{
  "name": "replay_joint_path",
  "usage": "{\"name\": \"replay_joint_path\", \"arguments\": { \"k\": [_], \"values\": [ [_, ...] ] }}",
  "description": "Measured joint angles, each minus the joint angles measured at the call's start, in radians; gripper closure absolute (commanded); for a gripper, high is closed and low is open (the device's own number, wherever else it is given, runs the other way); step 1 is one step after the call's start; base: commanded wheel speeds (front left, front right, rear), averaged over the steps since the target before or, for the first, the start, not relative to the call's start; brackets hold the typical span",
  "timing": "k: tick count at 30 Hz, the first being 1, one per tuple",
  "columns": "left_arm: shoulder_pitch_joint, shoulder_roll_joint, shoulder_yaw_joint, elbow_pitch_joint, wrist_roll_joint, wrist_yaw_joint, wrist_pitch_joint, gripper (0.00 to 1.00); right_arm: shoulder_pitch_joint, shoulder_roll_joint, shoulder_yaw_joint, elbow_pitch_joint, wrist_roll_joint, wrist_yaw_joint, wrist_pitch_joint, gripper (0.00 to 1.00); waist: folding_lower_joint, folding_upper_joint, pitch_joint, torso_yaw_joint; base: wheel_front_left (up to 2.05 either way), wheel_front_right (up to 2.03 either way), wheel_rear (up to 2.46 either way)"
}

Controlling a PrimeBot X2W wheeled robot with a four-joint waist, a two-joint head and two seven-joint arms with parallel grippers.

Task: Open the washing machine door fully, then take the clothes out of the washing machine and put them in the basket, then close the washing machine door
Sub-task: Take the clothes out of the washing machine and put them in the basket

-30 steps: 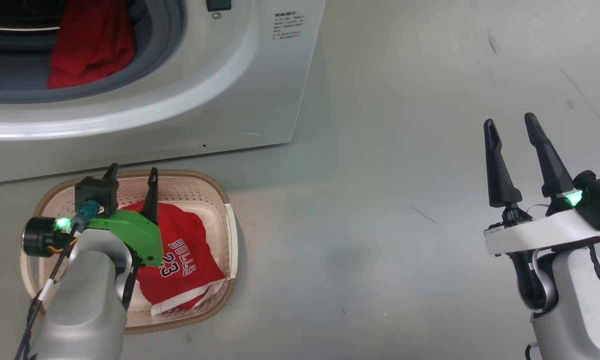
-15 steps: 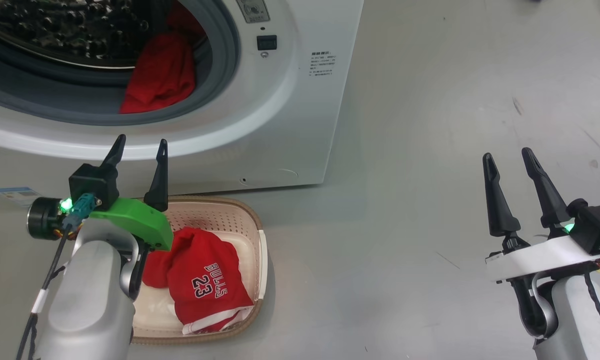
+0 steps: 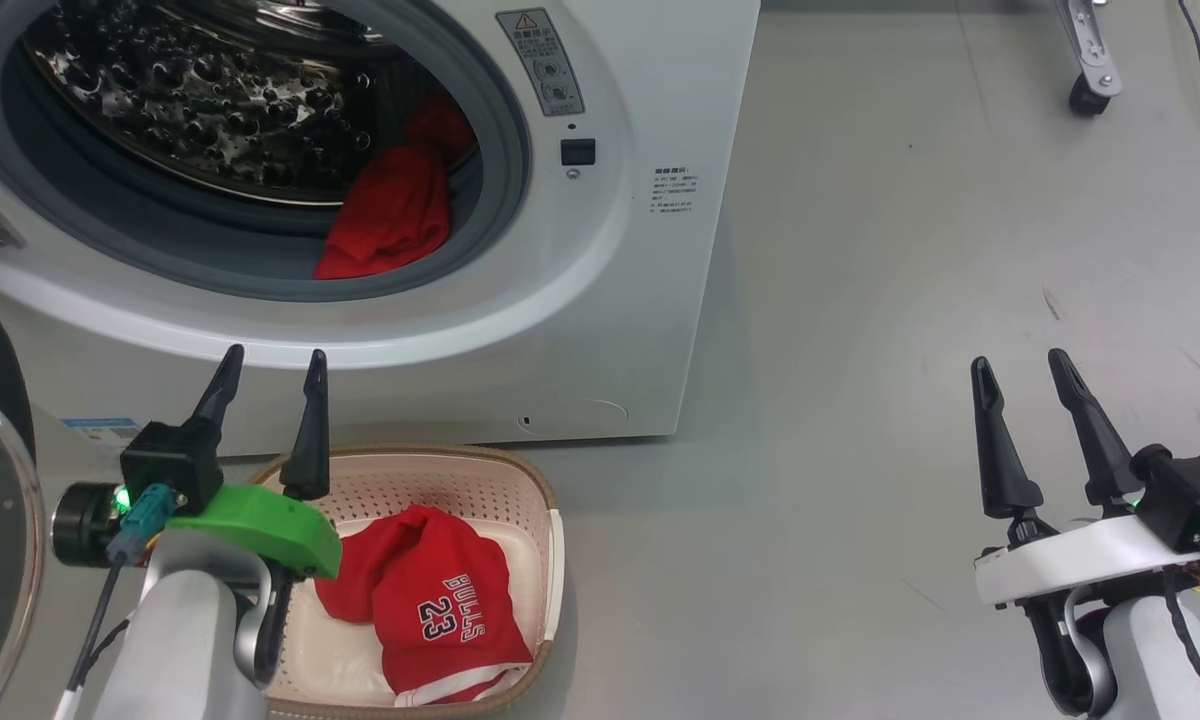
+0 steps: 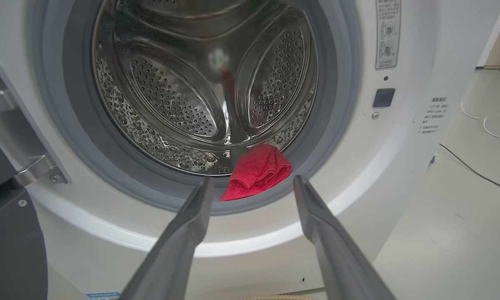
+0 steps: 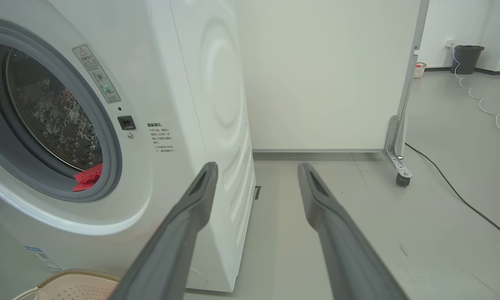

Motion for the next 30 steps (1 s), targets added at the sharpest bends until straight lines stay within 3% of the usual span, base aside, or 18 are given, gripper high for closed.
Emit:
{"name": "replay_joint_path", "arguments": {
  "k": [30],
  "values": [
    [0.139, -0.003, -0.007, -0.175, -0.008, 0.026, 0.000, 0.00, 0.025, 0.016, -0.018, -0.034, -0.010, 0.000, 0.000, 0.00, 0.0000, 0.0000, -0.018, -0.002, 0.00, 0.00, 0.00]
  ]
}}
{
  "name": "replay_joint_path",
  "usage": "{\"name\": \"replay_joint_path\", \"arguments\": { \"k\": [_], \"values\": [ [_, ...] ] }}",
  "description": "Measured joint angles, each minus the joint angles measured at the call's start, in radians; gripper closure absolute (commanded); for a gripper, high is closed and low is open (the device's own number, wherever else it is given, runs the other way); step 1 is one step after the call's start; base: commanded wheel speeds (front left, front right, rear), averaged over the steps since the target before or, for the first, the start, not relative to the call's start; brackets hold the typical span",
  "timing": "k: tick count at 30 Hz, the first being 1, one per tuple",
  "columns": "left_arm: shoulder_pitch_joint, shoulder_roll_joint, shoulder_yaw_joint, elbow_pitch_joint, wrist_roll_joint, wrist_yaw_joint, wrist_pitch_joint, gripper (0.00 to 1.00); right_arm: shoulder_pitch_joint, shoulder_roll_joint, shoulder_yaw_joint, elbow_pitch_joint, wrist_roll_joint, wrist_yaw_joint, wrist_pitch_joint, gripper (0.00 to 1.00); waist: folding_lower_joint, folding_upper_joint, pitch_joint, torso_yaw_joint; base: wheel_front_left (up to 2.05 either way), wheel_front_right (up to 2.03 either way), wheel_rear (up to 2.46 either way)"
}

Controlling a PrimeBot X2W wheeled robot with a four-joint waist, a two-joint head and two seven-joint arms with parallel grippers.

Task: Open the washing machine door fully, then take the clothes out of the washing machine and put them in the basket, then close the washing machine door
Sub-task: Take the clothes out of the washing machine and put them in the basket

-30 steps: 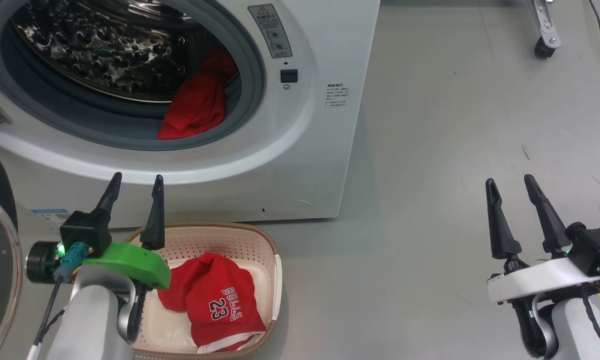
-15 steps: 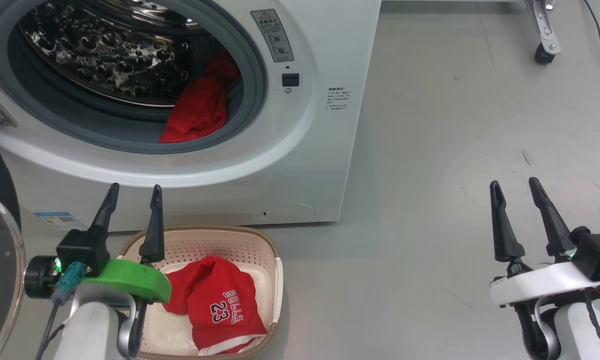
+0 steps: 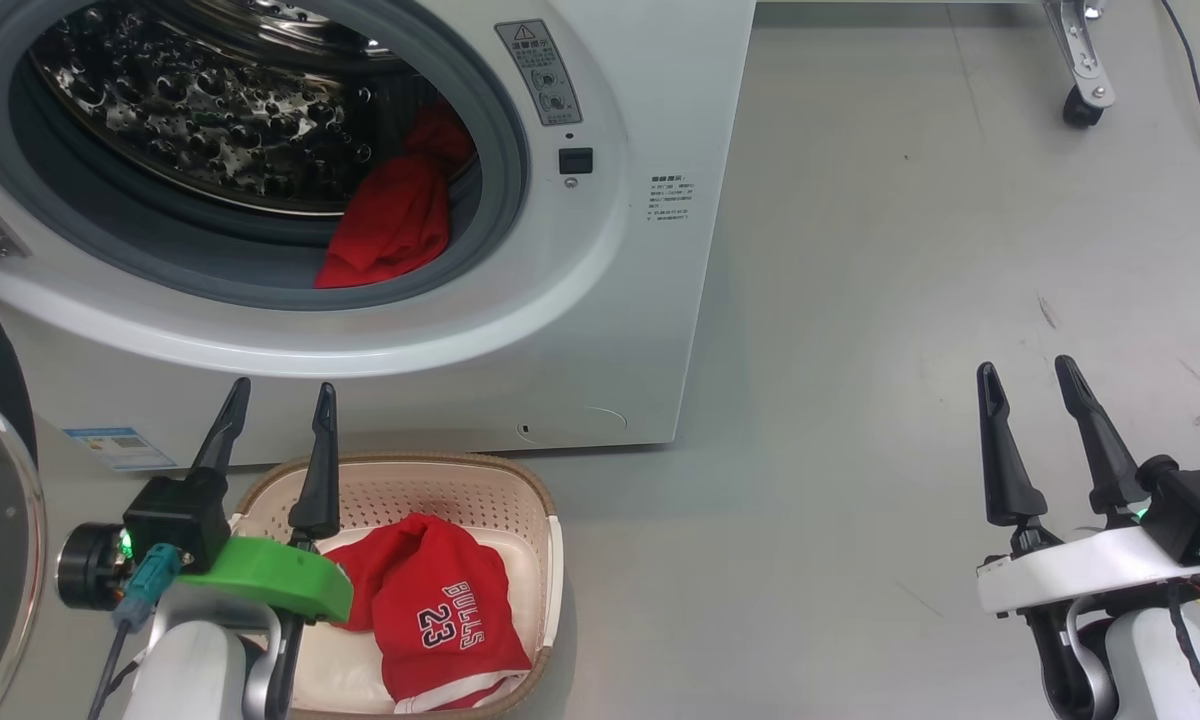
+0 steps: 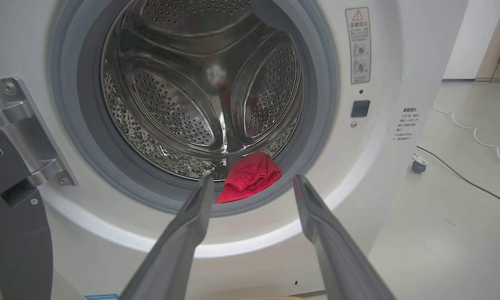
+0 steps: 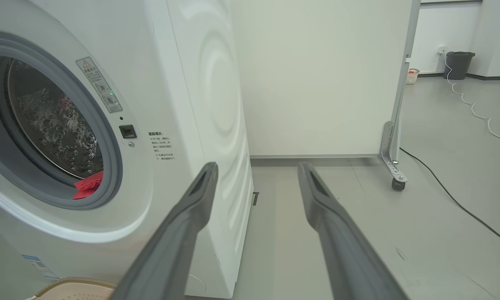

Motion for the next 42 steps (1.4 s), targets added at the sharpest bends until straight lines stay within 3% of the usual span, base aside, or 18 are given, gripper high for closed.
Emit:
{"name": "replay_joint_path", "arguments": {
  "k": [42],
  "values": [
    [0.041, 0.000, -0.033, -0.061, -0.028, 0.027, 0.000, 0.00, 0.015, 0.005, 0.005, -0.013, 0.000, 0.000, 0.000, 0.00, 0.0000, 0.0000, 0.010, -0.009, 0.00, 0.00, 0.00]
  ]
}}
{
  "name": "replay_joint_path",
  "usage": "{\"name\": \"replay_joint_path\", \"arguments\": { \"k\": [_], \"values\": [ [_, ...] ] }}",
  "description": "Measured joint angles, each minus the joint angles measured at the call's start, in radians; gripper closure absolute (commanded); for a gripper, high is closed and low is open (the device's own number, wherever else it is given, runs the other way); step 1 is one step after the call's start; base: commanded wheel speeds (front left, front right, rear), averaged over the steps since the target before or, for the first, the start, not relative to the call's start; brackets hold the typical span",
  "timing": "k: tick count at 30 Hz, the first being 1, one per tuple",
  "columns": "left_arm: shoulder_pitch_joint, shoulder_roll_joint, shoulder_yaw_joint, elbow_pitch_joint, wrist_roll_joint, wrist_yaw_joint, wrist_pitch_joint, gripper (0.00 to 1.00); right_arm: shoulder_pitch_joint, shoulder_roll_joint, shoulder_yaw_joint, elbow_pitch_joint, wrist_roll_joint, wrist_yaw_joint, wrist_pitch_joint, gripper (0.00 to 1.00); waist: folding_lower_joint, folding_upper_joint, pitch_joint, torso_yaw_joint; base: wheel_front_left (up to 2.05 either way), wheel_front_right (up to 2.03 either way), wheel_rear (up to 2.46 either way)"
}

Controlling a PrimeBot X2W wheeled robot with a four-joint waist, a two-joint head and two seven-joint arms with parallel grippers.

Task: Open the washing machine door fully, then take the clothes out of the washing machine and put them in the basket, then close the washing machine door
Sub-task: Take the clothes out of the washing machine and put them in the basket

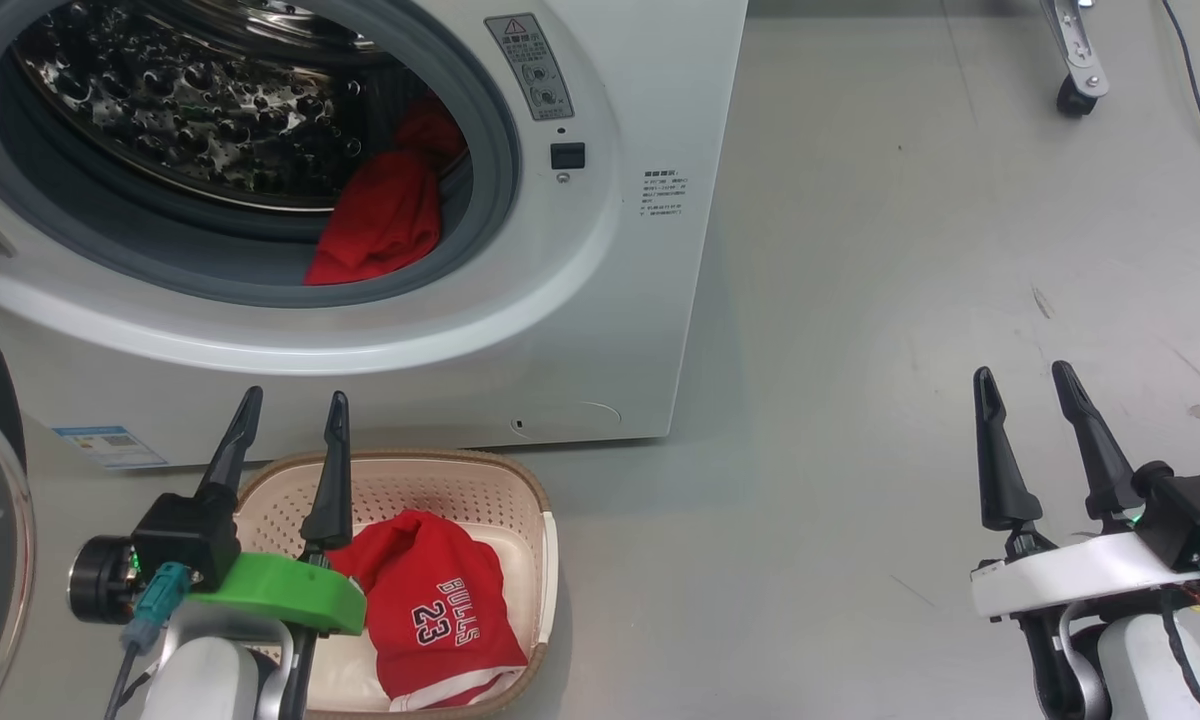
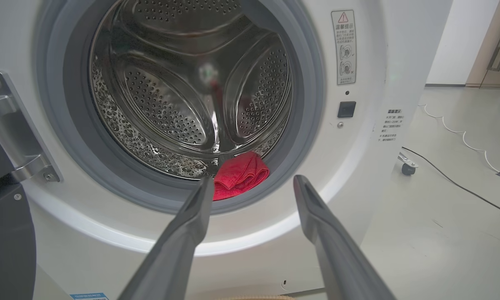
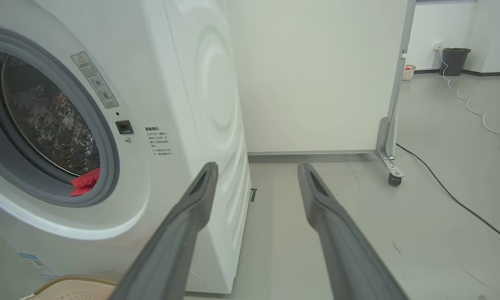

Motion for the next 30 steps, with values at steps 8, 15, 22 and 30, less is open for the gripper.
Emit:
{"name": "replay_joint_path", "arguments": {
  "k": [8, 15, 22, 30],
  "values": [
    [0.002, 0.000, 0.007, -0.017, 0.000, 0.013, 0.000, 0.00, -0.001, 0.000, 0.030, -0.020, 0.000, 0.000, 0.000, 0.00, 0.0000, 0.0000, 0.026, -0.016, 0.00, 0.00, 0.00],
    [0.001, 0.000, 0.008, -0.023, 0.003, 0.013, 0.000, 0.00, -0.002, 0.000, 0.032, -0.021, 0.002, 0.000, 0.000, 0.00, 0.0000, 0.0000, 0.060, -0.044, 0.00, 0.00, 0.00],
    [-0.004, 0.003, 0.009, -0.021, 0.011, 0.013, 0.000, 0.00, -0.008, -0.002, 0.044, -0.021, 0.002, 0.000, 0.000, 0.00, 0.0000, 0.0000, 0.091, -0.068, 0.00, 0.00, 0.00],
    [-0.076, 0.043, 0.028, -0.015, 0.013, 0.013, 0.010, 0.00, -0.023, -0.002, 0.057, -0.021, 0.013, 0.000, 0.000, 0.00, 0.0000, 0.0000, 0.130, -0.103, 0.00, 0.00, 0.00]
  ]
}}
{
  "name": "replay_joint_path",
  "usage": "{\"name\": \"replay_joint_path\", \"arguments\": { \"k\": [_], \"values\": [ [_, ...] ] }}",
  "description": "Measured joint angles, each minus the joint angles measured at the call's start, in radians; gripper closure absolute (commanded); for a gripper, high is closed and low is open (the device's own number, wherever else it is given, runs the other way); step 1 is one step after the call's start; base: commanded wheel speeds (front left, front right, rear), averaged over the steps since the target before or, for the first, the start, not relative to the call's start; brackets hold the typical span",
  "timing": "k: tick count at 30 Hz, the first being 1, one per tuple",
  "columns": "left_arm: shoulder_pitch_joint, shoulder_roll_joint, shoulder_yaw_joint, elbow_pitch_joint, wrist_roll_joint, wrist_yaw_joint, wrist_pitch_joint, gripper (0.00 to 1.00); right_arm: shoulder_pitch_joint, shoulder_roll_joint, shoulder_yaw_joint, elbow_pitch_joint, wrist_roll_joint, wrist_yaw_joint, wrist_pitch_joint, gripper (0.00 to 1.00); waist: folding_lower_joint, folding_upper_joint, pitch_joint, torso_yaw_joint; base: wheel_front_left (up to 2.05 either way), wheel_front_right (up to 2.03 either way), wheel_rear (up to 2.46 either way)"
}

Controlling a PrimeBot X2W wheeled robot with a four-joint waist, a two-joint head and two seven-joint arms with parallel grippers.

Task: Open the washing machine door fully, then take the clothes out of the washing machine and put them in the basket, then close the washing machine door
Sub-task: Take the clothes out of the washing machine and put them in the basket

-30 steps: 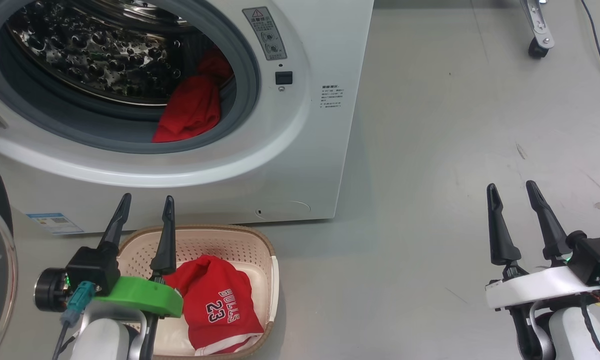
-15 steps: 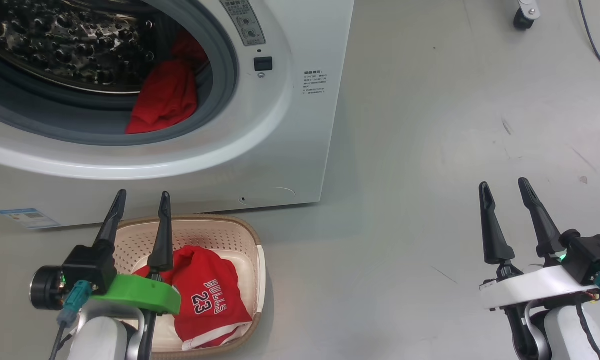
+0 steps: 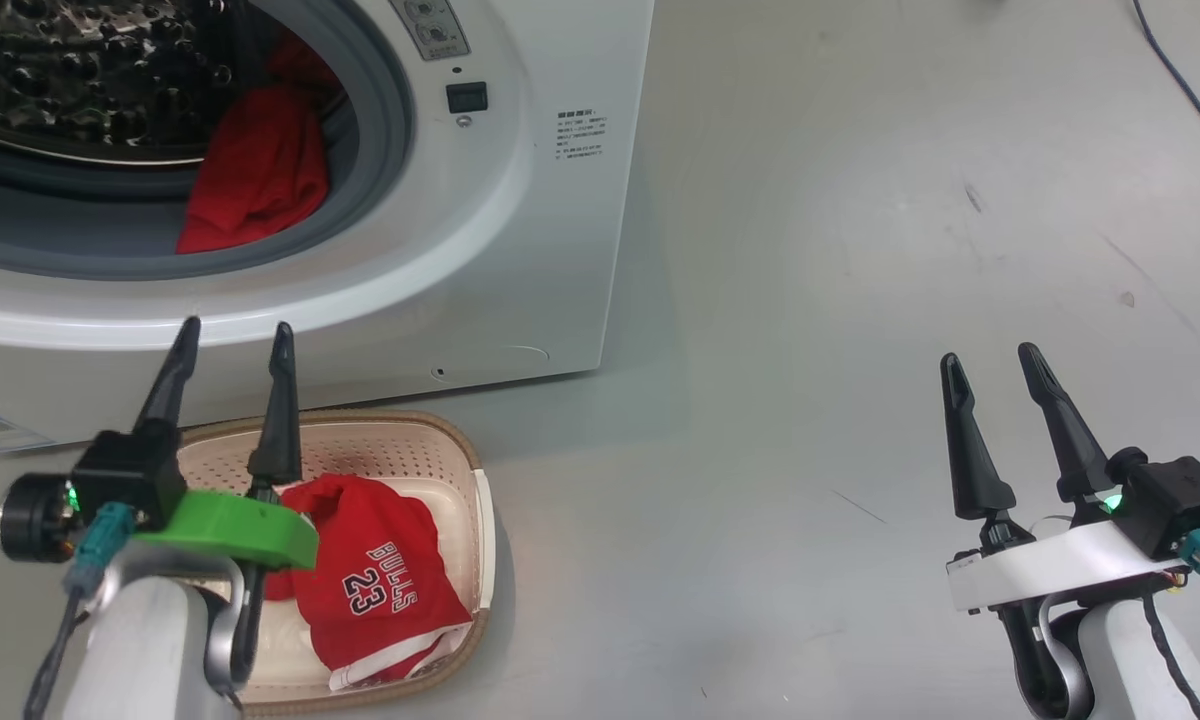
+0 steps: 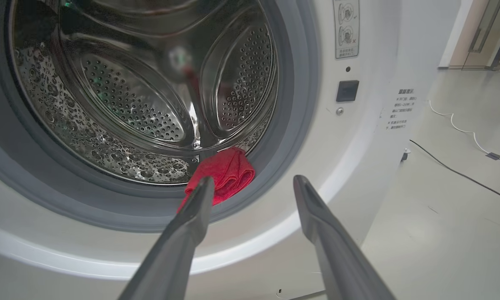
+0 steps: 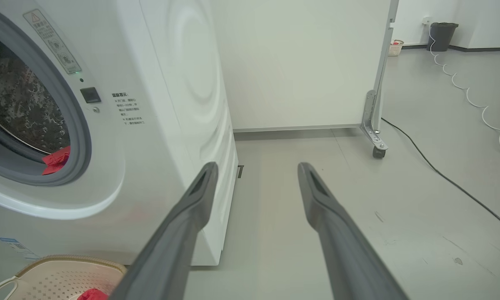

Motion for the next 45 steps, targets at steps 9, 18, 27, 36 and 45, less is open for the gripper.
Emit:
{"name": "replay_joint_path", "arguments": {
  "k": [9, 18, 27, 36, 45],
  "values": [
    [-0.155, 0.064, 0.038, 0.008, 0.003, -0.001, 0.129, 0.00, -0.026, 0.006, 0.005, -0.007, 0.025, 0.000, 0.000, 0.00, 0.0000, 0.0000, 0.071, -0.046, 0.00, 0.00, 0.00],
    [-0.332, 0.123, 0.084, 0.067, -0.009, 0.012, 0.307, 0.00, -0.070, 0.014, 0.017, -0.016, 0.035, 0.000, 0.000, 0.00, 0.0000, 0.0000, 0.159, -0.096, 0.00, 0.00, 0.00],
    [-0.471, 0.158, 0.095, 0.143, -0.021, 0.012, 0.429, 0.00, -0.107, 0.018, 0.020, -0.016, 0.042, 0.000, 0.000, 0.00, 0.0000, 0.0000, 0.227, -0.140, 0.00, 0.00, 0.00],
    [-0.578, 0.163, 0.112, 0.239, -0.048, 0.020, 0.530, 0.00, -0.141, 0.019, 0.031, -0.014, 0.043, 0.000, 0.000, 0.00, 0.0000, 0.0000, 0.277, -0.168, 0.00, 0.00, 0.00],
    [-0.670, 0.172, 0.129, 0.328, -0.057, 0.040, 0.581, 0.00, -0.163, 0.020, 0.058, -0.010, 0.044, 0.000, 0.000, 0.00, 0.0000, 0.0000, 0.308, -0.189, 0.00, 0.00, 0.00]
  ]
}}
